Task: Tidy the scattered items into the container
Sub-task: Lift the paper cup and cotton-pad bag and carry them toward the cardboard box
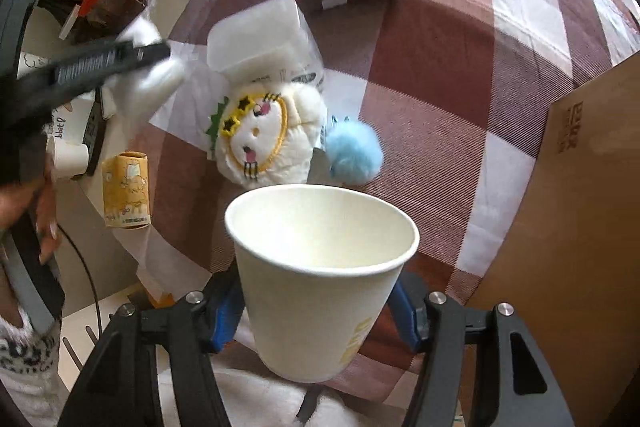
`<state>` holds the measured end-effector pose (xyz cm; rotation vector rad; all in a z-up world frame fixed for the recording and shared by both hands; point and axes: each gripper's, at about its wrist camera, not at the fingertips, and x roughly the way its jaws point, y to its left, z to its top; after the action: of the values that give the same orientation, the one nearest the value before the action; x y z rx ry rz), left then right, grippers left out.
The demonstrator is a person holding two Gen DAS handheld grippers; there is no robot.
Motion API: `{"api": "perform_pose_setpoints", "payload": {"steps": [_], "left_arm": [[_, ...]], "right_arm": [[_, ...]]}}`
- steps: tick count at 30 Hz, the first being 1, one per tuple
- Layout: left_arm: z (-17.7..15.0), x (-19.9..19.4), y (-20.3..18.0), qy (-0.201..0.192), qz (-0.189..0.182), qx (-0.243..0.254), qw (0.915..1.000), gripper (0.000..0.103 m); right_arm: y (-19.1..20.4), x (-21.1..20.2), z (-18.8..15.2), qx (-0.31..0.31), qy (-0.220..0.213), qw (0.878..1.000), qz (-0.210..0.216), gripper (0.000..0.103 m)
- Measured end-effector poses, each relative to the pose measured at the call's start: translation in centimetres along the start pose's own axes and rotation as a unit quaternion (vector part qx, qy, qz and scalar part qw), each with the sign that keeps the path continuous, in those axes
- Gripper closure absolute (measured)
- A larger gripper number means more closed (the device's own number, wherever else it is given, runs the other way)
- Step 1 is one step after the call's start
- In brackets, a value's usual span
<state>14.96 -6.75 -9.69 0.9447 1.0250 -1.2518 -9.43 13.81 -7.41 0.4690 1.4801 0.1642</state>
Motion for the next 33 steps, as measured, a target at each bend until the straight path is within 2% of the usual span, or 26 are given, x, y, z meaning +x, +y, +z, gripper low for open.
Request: {"api": "perform_pose_setpoints", "payload": {"steps": [7, 13, 15, 24, 33], "left_arm": [[-2.4, -4.0, 0.2, -0.010, 0.008, 0.037, 0.9992, 0.050], [-3.6, -7.0, -0.4, -0.010, 0.002, 0.073, 0.9973, 0.050], [-4.0, -7.6, -0.6, -0.009, -0.003, 0.081, 0.9966, 0.050], [-5.1, -10.4, -2.7, -0.012, -0.017, 0.113, 0.9934, 0.050], [-5.2, -12.0, -5.4, -0.009, -0.034, 0.141, 0.9894, 0.050]], "right_arm": [[0.3, -2.7, 0.6, -0.009, -0.023, 1.000, -0.009, 0.040], [1.7, -3.8, 0.9, -0.018, -0.038, 0.999, -0.016, 0.040], [2.0, -4.1, 1.2, -0.013, -0.040, 0.999, -0.007, 0.040], [0.6, -9.2, 0.9, -0.011, -0.077, 0.997, -0.002, 0.040], [-0.8, -12.3, 0.1, -0.002, -0.100, 0.995, 0.000, 0.040]]}}
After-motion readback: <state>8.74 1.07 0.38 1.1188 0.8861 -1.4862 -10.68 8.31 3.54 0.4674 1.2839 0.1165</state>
